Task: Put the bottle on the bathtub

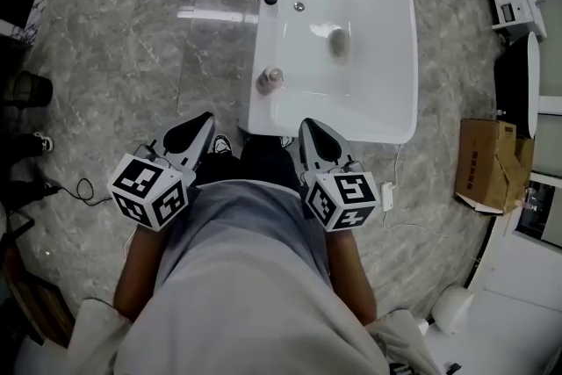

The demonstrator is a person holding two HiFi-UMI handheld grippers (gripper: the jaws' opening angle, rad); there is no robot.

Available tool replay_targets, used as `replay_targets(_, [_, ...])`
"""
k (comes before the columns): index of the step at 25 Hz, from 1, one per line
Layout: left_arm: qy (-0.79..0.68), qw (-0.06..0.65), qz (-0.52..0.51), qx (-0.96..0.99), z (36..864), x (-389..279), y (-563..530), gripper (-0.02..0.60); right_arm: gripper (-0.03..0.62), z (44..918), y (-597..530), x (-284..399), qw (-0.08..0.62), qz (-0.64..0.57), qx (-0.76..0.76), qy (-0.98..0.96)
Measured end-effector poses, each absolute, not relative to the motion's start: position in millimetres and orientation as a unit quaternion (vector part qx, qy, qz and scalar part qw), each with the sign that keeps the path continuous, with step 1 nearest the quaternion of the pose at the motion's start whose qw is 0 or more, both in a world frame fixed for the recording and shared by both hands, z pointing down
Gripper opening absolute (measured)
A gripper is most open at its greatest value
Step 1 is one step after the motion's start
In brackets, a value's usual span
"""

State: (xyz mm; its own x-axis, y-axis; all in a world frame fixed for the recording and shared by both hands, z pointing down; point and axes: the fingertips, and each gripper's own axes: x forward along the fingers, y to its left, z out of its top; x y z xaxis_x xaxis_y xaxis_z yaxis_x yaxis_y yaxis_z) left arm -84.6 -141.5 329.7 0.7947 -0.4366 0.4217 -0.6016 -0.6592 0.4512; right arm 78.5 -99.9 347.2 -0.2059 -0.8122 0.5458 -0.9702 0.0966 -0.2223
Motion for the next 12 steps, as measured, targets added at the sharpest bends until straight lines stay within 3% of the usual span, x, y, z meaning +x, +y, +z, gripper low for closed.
replay_targets(12, [-0.283, 0.292, 0.148, 0.901, 332.2, -89.5, -143.5, 0.006, 0.012, 356.9, -103.6, 75.4, 0.163, 0.283, 0.614, -0.719])
